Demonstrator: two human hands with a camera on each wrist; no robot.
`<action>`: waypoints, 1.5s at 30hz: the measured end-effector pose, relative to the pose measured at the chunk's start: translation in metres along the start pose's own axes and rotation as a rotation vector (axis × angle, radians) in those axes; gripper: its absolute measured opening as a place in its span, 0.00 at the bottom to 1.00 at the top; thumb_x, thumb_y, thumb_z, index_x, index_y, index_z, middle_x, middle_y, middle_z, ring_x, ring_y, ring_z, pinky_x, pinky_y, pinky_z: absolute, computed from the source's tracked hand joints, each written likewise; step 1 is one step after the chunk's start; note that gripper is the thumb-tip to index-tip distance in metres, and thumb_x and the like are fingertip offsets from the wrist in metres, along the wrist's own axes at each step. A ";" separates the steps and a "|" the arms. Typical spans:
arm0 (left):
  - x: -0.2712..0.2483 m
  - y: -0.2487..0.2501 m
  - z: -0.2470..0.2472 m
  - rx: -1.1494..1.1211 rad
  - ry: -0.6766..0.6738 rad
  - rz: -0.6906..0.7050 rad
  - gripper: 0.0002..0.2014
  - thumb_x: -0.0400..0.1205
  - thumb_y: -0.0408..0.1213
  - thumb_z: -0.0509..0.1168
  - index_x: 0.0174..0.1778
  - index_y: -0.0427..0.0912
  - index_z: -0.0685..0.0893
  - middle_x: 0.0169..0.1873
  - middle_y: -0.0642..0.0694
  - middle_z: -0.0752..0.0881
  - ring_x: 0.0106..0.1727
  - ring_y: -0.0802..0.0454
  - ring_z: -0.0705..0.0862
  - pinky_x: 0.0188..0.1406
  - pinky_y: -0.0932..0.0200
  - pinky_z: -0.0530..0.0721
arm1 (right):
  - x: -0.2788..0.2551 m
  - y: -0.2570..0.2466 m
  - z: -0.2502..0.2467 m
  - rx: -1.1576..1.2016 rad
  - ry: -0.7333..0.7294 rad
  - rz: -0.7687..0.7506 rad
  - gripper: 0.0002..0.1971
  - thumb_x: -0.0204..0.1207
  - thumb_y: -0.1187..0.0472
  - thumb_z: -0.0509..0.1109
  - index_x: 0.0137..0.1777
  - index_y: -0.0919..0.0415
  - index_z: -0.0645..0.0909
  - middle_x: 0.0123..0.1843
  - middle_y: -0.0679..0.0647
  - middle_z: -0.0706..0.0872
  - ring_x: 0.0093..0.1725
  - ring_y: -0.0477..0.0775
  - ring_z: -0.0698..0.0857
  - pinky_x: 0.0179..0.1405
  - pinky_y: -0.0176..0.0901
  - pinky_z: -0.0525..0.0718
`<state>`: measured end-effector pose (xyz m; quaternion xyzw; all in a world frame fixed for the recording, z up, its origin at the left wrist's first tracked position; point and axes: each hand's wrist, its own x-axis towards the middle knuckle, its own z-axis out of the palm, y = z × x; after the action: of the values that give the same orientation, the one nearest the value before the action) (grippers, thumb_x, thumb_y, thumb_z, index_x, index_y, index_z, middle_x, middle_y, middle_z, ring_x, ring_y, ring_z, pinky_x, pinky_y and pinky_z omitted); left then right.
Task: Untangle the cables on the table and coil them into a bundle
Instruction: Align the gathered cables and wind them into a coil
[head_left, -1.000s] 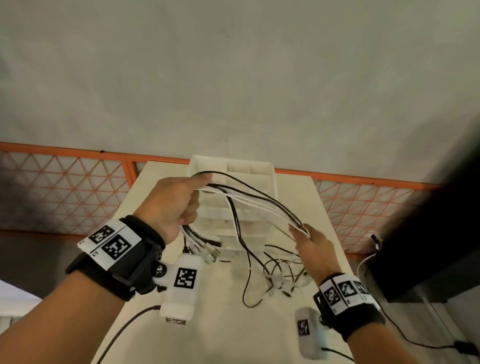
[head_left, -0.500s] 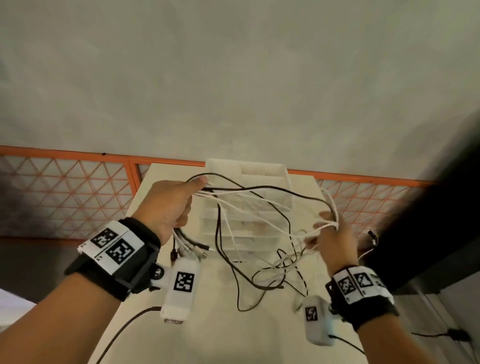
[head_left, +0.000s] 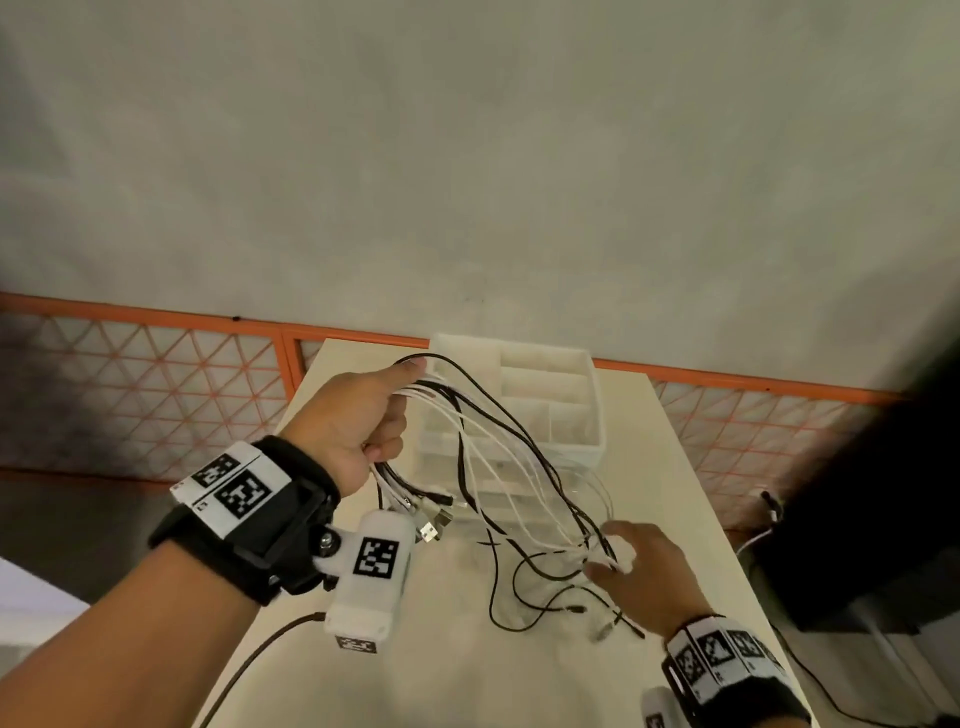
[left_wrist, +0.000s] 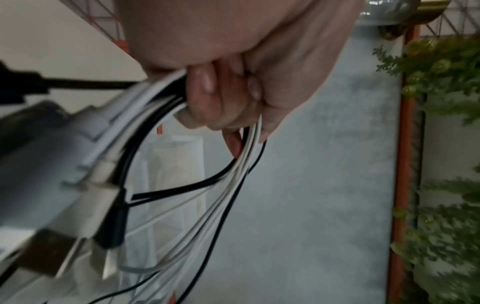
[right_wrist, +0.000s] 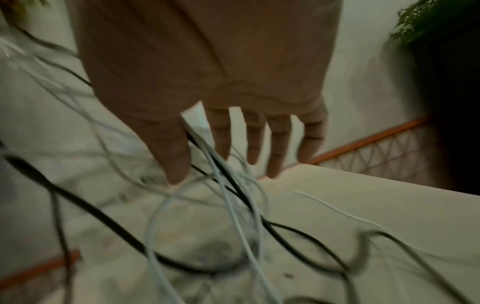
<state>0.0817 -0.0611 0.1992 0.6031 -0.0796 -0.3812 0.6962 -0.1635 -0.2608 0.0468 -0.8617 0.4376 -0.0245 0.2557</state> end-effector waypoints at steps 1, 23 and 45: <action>0.000 -0.002 0.007 0.011 0.003 0.001 0.16 0.82 0.41 0.70 0.32 0.50 0.70 0.15 0.55 0.59 0.14 0.57 0.53 0.13 0.67 0.51 | -0.004 -0.013 -0.011 0.120 0.057 -0.088 0.28 0.70 0.50 0.80 0.70 0.40 0.78 0.69 0.44 0.80 0.59 0.46 0.84 0.59 0.43 0.84; -0.004 -0.050 0.013 0.848 0.090 0.362 0.31 0.86 0.58 0.54 0.33 0.31 0.75 0.20 0.47 0.72 0.22 0.51 0.67 0.27 0.56 0.67 | 0.038 -0.066 -0.065 0.525 0.460 -0.074 0.06 0.71 0.59 0.76 0.35 0.46 0.89 0.31 0.47 0.90 0.38 0.57 0.89 0.40 0.46 0.86; -0.024 -0.049 0.067 0.570 -0.556 0.167 0.37 0.79 0.70 0.51 0.51 0.38 0.89 0.31 0.51 0.89 0.41 0.54 0.89 0.62 0.50 0.79 | -0.003 -0.125 -0.066 0.688 0.260 -0.293 0.13 0.69 0.69 0.78 0.45 0.53 0.80 0.33 0.58 0.89 0.30 0.55 0.88 0.30 0.46 0.83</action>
<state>0.0050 -0.0975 0.1816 0.6372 -0.4161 -0.4344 0.4818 -0.0904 -0.2251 0.1626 -0.7688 0.3050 -0.3148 0.4657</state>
